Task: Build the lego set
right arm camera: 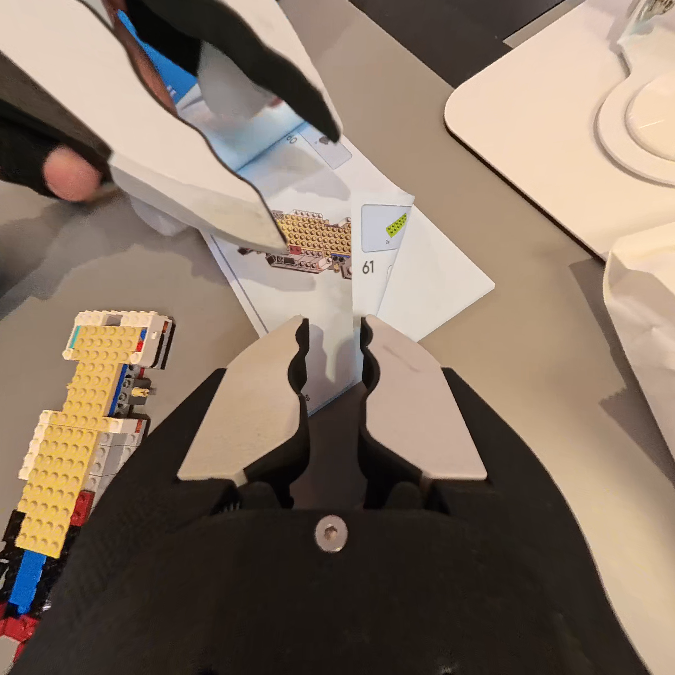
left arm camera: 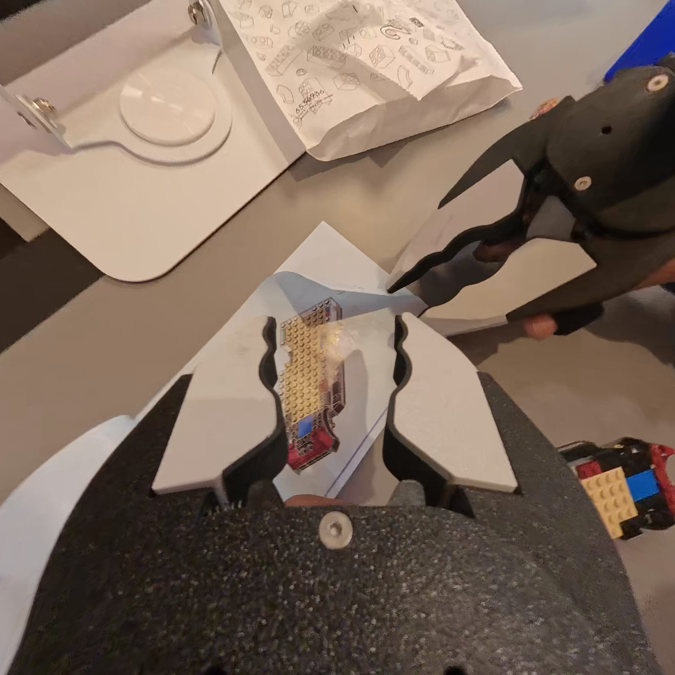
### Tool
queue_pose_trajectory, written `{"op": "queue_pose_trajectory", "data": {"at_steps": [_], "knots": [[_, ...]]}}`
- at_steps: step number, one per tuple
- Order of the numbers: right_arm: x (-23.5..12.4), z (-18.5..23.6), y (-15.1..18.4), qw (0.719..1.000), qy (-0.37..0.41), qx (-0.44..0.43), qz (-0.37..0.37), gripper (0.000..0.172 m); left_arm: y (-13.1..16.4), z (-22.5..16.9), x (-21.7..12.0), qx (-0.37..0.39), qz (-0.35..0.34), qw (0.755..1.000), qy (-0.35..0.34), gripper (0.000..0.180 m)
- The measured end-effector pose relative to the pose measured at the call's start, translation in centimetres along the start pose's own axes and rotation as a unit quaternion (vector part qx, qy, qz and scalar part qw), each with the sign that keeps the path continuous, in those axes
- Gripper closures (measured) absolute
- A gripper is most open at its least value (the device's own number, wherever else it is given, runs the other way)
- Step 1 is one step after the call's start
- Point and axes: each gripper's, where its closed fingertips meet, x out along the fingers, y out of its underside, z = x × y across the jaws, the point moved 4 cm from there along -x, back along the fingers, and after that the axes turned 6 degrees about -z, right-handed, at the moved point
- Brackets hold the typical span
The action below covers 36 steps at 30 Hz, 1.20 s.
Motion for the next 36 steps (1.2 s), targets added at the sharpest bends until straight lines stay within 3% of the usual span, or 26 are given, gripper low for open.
{"op": "queue_pose_trajectory", "data": {"at_steps": [1,7,14,24,30,36], "knots": [[0.0,0.1,0.0,1.0,-0.001,0.0,-0.001,0.145,0.2,-0.2,0.4,-0.019,0.003,1.0,0.001,0.122],[0.2,0.2,0.0,1.0,-0.006,0.0,-0.005,0.145,0.5,-0.6,1.7,-0.135,-0.029,0.989,0.05,0.127],[0.5,0.6,0.0,1.0,-0.007,-0.006,-0.004,0.145,1.6,0.4,2.3,-0.217,-0.047,0.974,0.052,0.133],[0.1,1.4,-0.7,1.0,-0.021,-0.017,-0.016,0.146,1.0,0.5,1.5,-0.237,-0.105,0.963,0.075,0.176],[-1.7,3.6,-3.0,0.995,-0.06,-0.054,-0.057,0.135,1.1,1.7,-4.2,-0.209,-0.134,0.966,0.069,0.18],[-1.5,2.9,-3.7,0.996,-0.022,-0.055,-0.068,0.137,2.9,5.8,-11.6,-0.169,-0.101,0.98,-0.018,0.176]]}}
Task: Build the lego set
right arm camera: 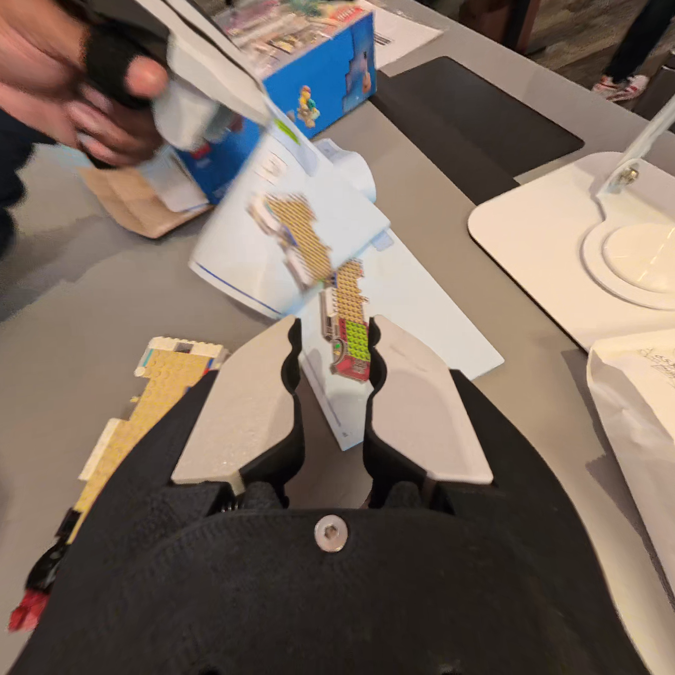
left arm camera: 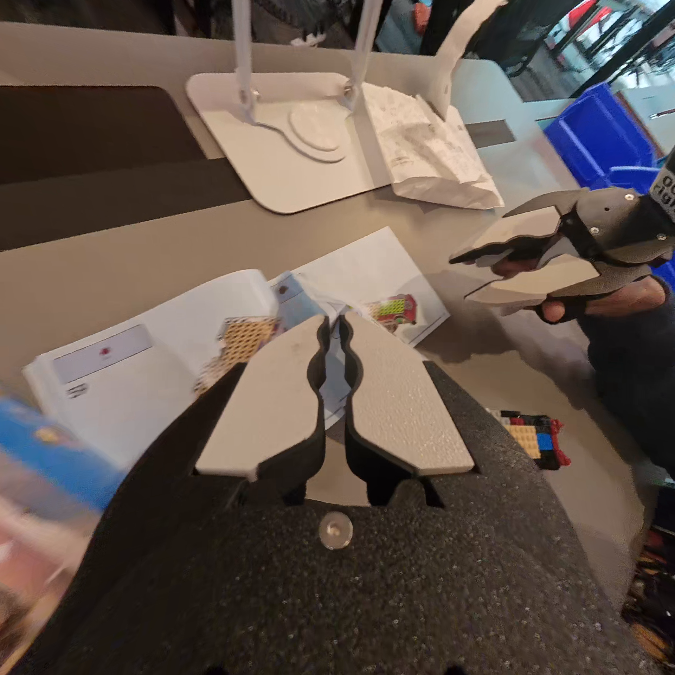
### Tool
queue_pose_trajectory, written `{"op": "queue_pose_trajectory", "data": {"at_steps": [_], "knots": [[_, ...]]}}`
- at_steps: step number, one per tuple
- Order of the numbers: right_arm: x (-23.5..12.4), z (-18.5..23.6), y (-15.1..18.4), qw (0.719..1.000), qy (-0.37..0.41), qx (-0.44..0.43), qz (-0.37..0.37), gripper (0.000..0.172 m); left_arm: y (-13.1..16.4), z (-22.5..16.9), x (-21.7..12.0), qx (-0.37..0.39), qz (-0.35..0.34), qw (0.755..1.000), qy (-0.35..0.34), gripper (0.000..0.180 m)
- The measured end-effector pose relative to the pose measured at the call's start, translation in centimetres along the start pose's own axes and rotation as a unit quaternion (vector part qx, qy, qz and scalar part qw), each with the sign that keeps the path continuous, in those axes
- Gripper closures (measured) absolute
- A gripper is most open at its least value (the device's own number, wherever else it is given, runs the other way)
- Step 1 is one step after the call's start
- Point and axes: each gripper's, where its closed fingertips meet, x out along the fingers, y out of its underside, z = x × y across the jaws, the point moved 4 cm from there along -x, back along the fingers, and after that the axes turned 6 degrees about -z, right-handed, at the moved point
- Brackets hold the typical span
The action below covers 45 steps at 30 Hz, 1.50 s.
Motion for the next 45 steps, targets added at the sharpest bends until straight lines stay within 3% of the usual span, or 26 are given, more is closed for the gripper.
{"op": "queue_pose_trajectory", "data": {"at_steps": [4,9,17,28,37,45], "knots": [[2.6,-0.8,1.0,0.997,0.052,-0.032,0.056,0.141,-0.8,2.8,-2.6,0.029,0.03,0.997,-0.059,0.168],[6.7,1.1,1.2,0.991,0.042,-0.078,0.101,0.142,-0.4,5.5,-3.8,0.058,0.071,0.988,-0.122,0.156],[9.9,2.9,0.0,0.989,0.011,-0.112,0.099,0.142,0.7,5.2,-7.3,0.105,0.01,0.98,-0.169,0.15],[10.7,2.0,0.1,0.987,0.025,-0.124,0.103,0.142,6.7,3.3,-11.5,0.07,-0.07,0.973,-0.206,0.14],[11.7,2.5,-0.2,0.985,0.022,-0.137,0.105,0.142,10.9,2.1,-10.0,0.067,-0.046,0.973,-0.214,0.126],[12.3,2.9,-0.4,0.984,0.018,-0.148,0.101,0.142,11.4,3.1,-7.5,0.094,-0.027,0.966,-0.239,0.135]]}}
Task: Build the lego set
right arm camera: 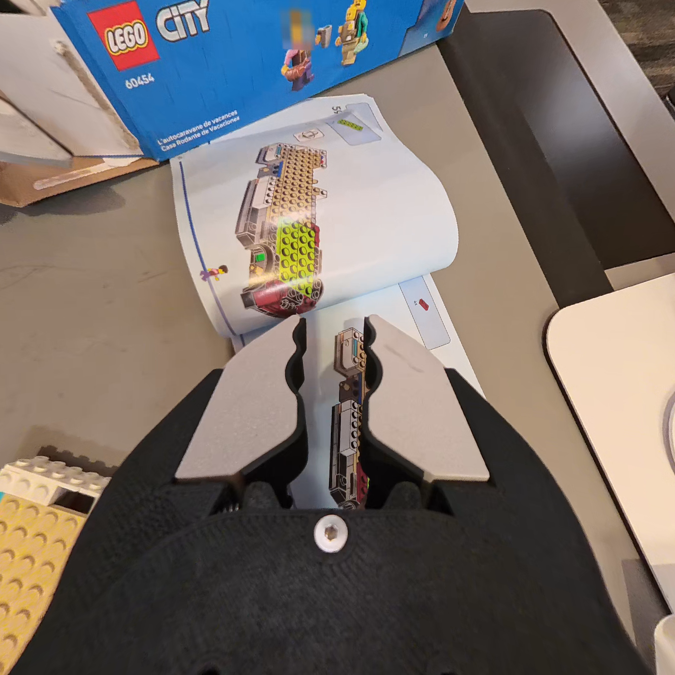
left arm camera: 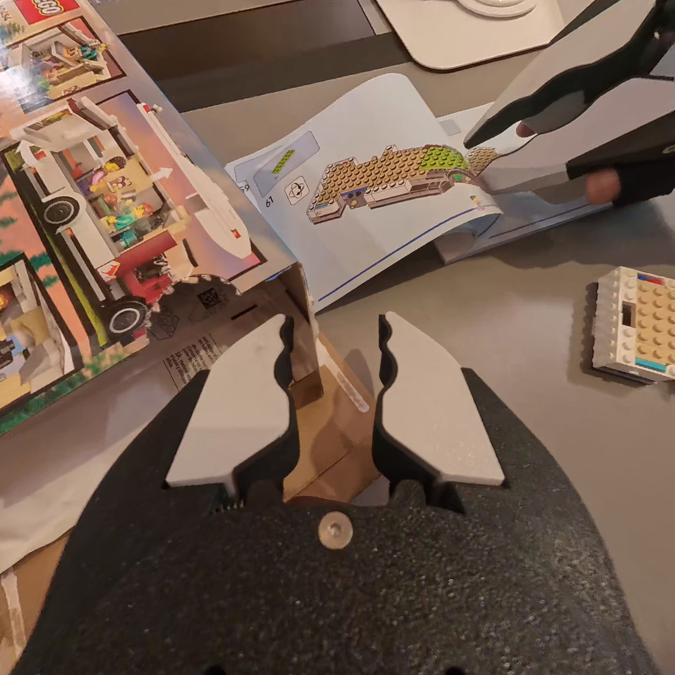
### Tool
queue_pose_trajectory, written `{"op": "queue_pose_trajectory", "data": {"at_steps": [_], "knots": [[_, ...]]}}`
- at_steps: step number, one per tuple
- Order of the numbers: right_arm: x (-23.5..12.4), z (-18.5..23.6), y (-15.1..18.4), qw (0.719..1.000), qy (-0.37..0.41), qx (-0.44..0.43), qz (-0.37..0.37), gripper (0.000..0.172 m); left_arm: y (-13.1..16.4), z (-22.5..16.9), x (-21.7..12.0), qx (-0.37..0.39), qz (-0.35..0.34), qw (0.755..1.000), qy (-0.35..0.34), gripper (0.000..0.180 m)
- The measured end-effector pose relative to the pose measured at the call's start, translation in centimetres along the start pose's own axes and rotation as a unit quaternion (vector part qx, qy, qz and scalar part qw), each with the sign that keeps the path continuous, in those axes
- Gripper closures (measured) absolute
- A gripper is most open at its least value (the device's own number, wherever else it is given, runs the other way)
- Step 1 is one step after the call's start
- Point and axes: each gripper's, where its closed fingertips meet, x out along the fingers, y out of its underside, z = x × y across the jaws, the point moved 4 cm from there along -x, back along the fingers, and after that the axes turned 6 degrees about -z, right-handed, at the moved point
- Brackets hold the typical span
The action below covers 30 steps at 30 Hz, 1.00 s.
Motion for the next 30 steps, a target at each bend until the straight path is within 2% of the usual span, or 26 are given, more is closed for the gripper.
{"op": "queue_pose_trajectory", "data": {"at_steps": [9,20,30], "knots": [[0.4,0.0,-0.1,1.0,0.005,-0.007,-0.007,0.142,0.2,1.0,0.3,-0.016,-0.028,0.999,-0.017,0.178],[0.9,0.1,-0.5,1.0,0.013,-0.011,-0.017,0.143,-0.5,2.1,-1.2,-0.038,-0.065,0.997,-0.019,0.179],[1.0,0.1,-0.8,0.999,0.018,-0.01,-0.029,0.143,0.5,1.8,-0.7,-0.026,-0.034,0.999,-0.008,0.179]]}}
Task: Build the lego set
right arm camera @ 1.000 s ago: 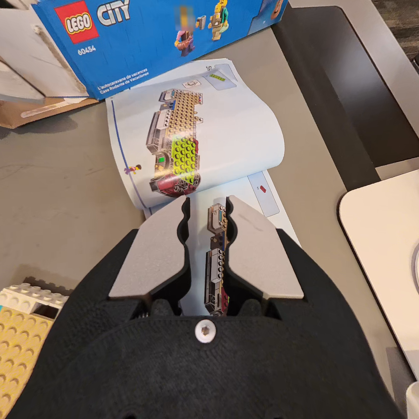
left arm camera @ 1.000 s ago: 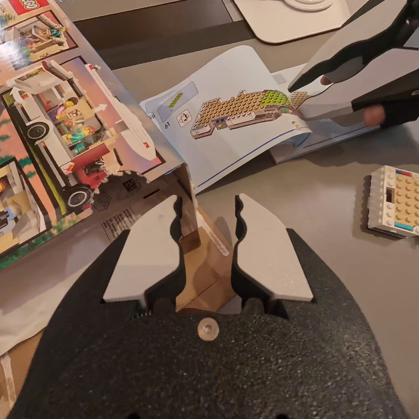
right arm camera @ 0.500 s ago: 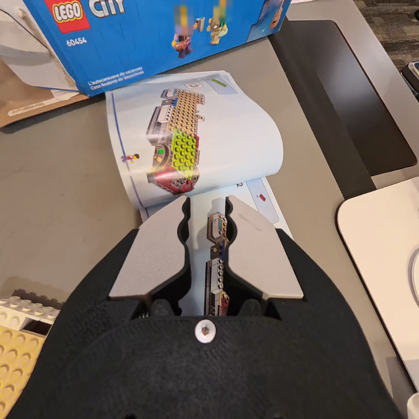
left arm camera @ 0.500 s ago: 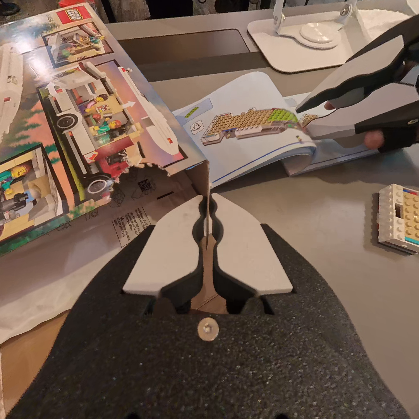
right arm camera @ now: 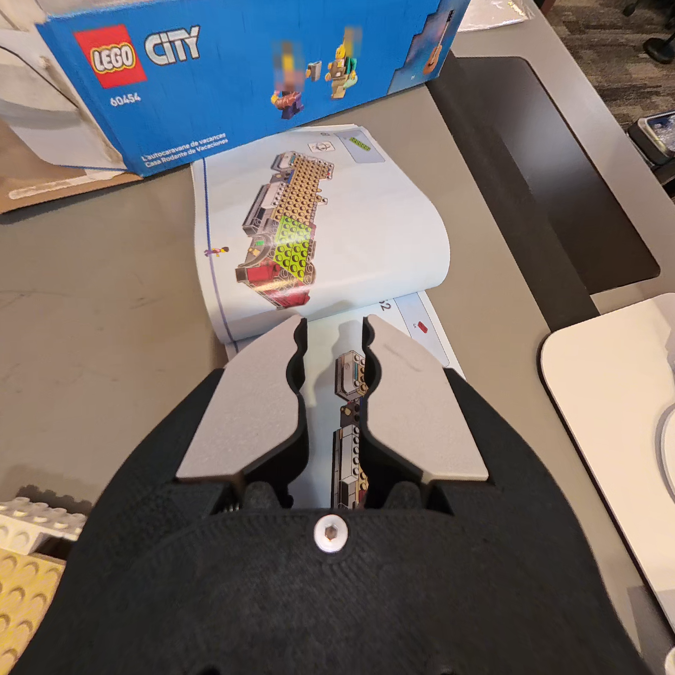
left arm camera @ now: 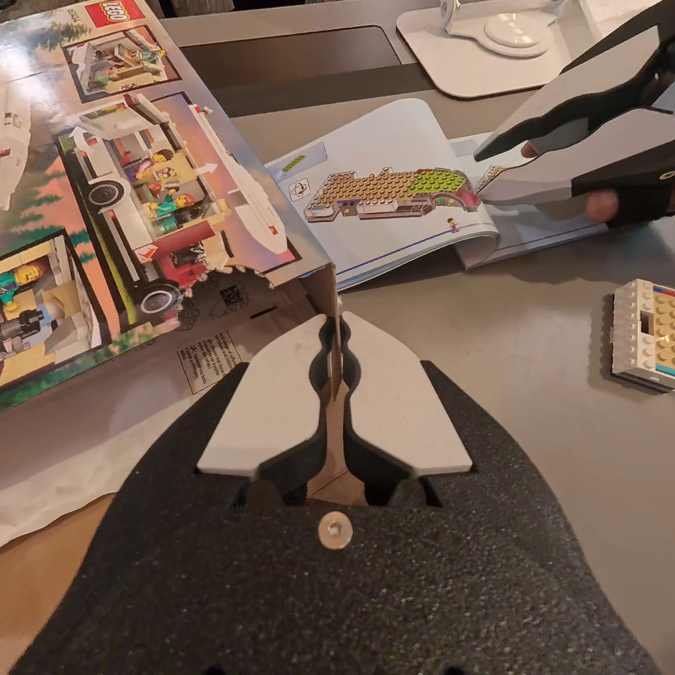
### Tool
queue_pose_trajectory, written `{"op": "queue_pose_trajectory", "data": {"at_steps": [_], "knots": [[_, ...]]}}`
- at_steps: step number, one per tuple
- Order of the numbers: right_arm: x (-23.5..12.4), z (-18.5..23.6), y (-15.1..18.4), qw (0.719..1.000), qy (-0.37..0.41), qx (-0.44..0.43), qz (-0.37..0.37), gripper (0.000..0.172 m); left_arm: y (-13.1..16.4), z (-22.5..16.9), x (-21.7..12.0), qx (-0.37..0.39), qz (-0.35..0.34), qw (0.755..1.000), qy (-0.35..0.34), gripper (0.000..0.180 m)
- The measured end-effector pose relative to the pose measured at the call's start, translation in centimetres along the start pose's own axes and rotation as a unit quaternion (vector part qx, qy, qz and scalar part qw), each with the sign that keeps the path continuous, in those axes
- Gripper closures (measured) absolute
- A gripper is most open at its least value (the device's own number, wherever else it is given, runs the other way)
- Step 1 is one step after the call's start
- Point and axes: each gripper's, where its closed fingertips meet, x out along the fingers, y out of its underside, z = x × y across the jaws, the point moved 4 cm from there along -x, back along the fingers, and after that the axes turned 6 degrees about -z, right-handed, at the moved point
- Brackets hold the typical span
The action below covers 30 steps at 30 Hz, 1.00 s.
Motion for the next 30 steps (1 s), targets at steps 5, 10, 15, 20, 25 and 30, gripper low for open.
{"op": "queue_pose_trajectory", "data": {"at_steps": [5,10,15,20,25,30], "knots": [[-0.1,0.0,0.0,1.0,0.002,0.004,-0.002,0.143,-0.2,0.1,-0.2,-0.011,-0.013,1.0,0.008,0.178],[-0.1,0.0,-0.1,1.0,0.006,0.002,-0.008,0.143,-0.3,0.1,-0.3,-0.004,-0.021,1.0,0.005,0.179],[-0.1,0.0,-0.1,1.0,0.007,0.004,-0.009,0.143,-0.4,0.2,-0.5,-0.006,-0.027,1.0,0.006,0.179],[-0.2,0.0,0.0,1.0,0.007,0.002,-0.008,0.143,-0.6,0.3,-0.7,-0.007,-0.032,0.999,0.006,0.179],[-0.4,-0.2,0.0,1.0,0.01,0.003,-0.009,0.143,-0.8,0.5,-1.0,-0.009,-0.041,0.999,0.003,0.179],[-0.8,-0.4,-0.5,1.0,0.015,0.003,-0.024,0.143,-0.8,0.6,-1.1,-0.01,-0.04,0.999,0.004,0.179]]}}
